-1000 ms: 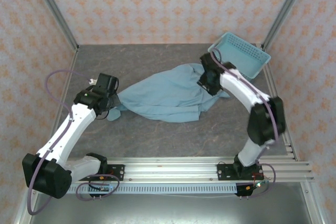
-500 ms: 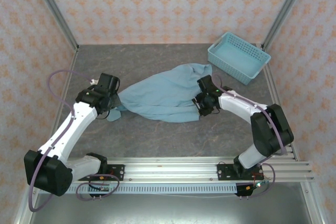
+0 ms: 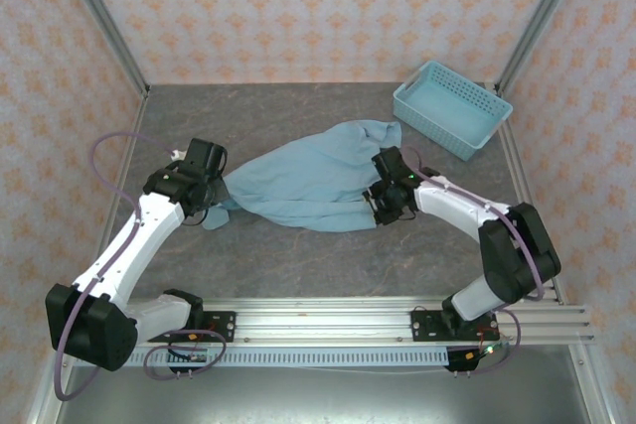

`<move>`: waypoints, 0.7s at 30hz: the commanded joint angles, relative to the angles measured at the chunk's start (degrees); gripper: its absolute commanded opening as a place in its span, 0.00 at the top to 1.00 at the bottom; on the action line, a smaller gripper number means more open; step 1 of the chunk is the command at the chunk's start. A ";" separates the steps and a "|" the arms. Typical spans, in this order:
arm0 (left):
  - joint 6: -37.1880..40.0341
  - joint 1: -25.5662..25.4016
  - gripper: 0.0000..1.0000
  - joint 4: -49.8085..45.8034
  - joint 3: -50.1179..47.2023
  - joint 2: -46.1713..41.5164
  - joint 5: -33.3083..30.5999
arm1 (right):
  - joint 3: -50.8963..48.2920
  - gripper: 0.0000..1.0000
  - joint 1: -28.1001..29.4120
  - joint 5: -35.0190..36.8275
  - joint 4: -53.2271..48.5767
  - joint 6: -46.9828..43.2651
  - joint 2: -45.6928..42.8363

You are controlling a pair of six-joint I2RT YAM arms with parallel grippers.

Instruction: Fold and stack the t-shirts

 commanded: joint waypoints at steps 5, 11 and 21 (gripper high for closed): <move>-0.06 -0.73 1.00 0.11 1.32 0.15 -0.46 | 1.47 0.65 0.25 1.14 0.95 0.72 4.03; -0.02 -0.73 1.00 0.03 1.41 0.05 -0.50 | 2.15 0.67 0.34 2.09 2.06 1.12 6.10; -0.11 -0.74 1.00 -0.30 2.45 -0.21 -0.74 | 8.35 0.99 0.17 7.41 -4.88 -2.27 2.89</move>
